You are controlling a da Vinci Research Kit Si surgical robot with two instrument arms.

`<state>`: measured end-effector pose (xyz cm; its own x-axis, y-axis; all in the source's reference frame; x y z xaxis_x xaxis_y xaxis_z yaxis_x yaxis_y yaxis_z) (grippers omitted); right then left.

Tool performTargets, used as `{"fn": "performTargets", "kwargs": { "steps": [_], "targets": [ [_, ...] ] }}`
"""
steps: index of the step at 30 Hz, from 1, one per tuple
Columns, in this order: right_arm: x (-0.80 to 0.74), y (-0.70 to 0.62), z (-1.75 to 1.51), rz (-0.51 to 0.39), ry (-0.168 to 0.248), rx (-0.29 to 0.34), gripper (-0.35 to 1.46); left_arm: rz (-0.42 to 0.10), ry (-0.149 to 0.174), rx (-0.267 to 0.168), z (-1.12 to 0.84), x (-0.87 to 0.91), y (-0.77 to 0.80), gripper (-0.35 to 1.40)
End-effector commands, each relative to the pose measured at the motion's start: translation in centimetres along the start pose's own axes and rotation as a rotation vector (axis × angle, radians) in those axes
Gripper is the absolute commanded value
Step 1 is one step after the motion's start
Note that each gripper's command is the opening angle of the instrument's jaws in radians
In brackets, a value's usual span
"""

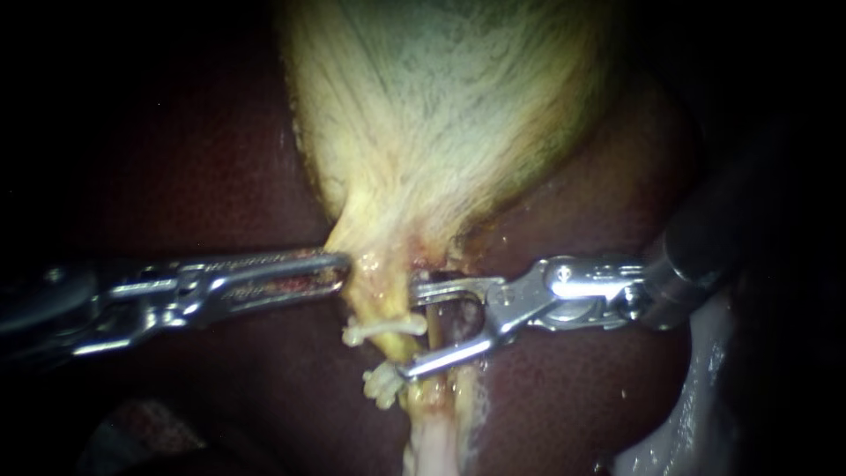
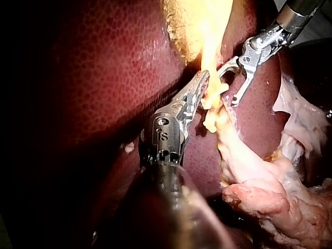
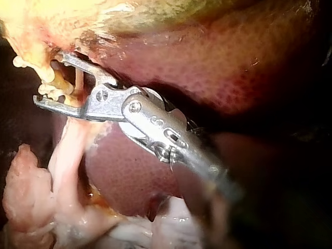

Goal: Going back third clip left tube

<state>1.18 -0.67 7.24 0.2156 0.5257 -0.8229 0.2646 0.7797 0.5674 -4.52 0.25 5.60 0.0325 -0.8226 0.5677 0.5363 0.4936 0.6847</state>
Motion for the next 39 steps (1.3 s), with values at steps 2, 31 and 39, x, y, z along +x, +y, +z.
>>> {"fn": "performTargets", "kwargs": {
  "steps": [2, 31, 39],
  "targets": [
    [0.0, -0.06, -0.08, 0.0, 0.0, -0.004, 0.58, 0.0, -0.001, -0.002, 0.0, 0.01, 0.01, -0.35],
    [0.49, -0.27, -1.15, -0.17, -0.044, -0.091, 0.6, 0.001, -0.002, -0.006, 0.06, 0.04, 0.11, -0.35],
    [0.48, -0.29, -1.14, -0.171, -0.043, -0.091, 0.6, -0.006, 0.005, -0.018, 0.28, 0.12, 0.18, -0.35]
  ]
}}
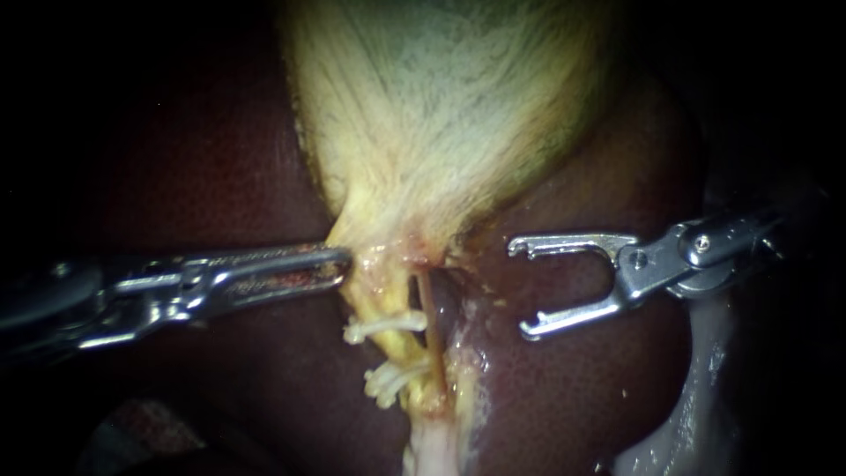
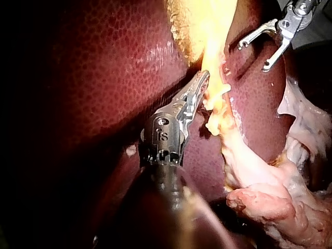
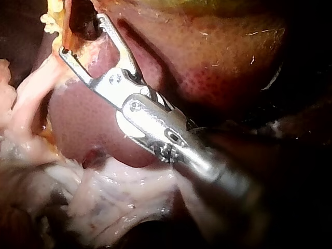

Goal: Going back third clip left tube

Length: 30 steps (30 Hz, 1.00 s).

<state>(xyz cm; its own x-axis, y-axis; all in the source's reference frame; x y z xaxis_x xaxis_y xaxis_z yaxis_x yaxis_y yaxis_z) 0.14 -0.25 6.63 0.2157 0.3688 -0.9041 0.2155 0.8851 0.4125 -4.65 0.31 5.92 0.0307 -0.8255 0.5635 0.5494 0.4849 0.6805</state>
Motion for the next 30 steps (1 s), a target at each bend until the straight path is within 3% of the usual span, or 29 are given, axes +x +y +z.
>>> {"fn": "performTargets", "kwargs": {
  "steps": [1, 13, 30],
  "targets": [
    [-0.01, 0.0, 0.01, 0.0, 0.0, 0.0, 0.6, 0.0, 0.003, -0.004, 0.03, 0.01, 0.0, -0.35],
    [-0.02, -0.01, 0.01, 0.0, 0.001, -0.001, 0.6, -0.008, 0.035, -0.018, 0.33, 0.17, -0.06, -0.35],
    [-0.02, -0.01, 0.03, -0.001, 0.001, -0.004, 0.6, -0.011, 0.044, -0.019, 0.38, 0.21, -0.01, -0.35]
  ]
}}
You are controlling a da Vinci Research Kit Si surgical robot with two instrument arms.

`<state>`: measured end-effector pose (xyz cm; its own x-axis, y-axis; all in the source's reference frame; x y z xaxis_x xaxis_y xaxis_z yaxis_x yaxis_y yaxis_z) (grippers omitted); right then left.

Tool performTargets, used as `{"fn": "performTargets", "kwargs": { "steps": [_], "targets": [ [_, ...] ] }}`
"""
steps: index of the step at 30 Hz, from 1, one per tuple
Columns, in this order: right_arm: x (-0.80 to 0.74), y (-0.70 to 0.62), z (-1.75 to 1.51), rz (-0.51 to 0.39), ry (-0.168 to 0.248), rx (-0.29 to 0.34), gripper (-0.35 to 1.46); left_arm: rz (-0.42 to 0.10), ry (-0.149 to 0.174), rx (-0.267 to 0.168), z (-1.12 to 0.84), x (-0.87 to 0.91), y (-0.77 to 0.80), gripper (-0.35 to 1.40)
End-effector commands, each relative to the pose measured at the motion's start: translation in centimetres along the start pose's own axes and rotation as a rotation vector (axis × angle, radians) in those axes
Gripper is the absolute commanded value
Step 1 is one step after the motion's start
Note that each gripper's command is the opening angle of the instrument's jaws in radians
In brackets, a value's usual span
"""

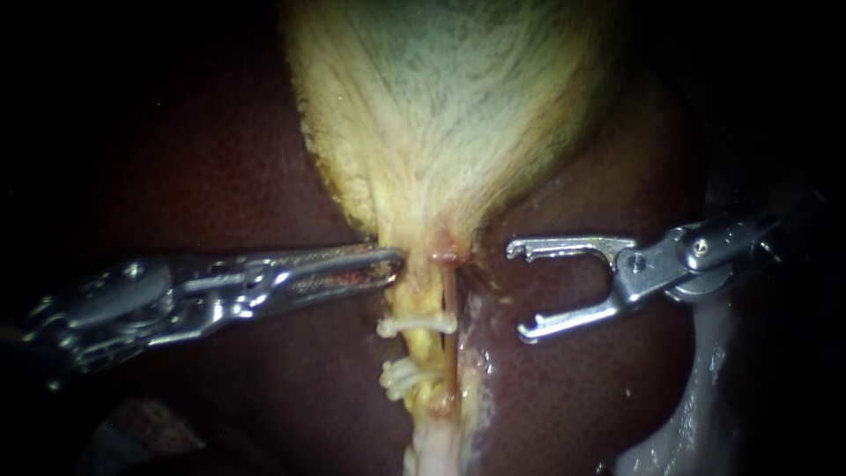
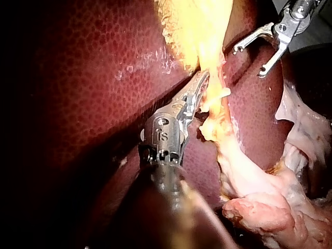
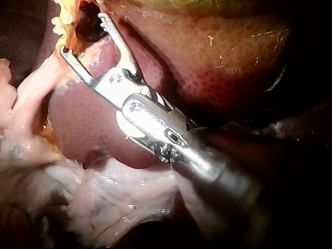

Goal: Going back third clip left tube

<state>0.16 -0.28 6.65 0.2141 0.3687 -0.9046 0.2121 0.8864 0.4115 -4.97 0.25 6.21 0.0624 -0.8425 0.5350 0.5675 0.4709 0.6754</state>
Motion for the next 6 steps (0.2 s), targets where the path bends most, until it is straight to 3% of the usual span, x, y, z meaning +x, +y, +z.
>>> {"fn": "performTargets", "kwargs": {
  "steps": [1, 6],
  "targets": [
    [0.0, 0.0, 0.0, 0.0, 0.0, 0.0, 0.6, -0.002, -0.001, 0.002, 0.01, 0.0, 0.0, -0.35],
    [0.01, -0.02, 0.0, 0.0, 0.0, 0.0, 0.6, -0.002, -0.001, 0.002, 0.03, -0.01, -0.01, -0.35]
  ]
}}
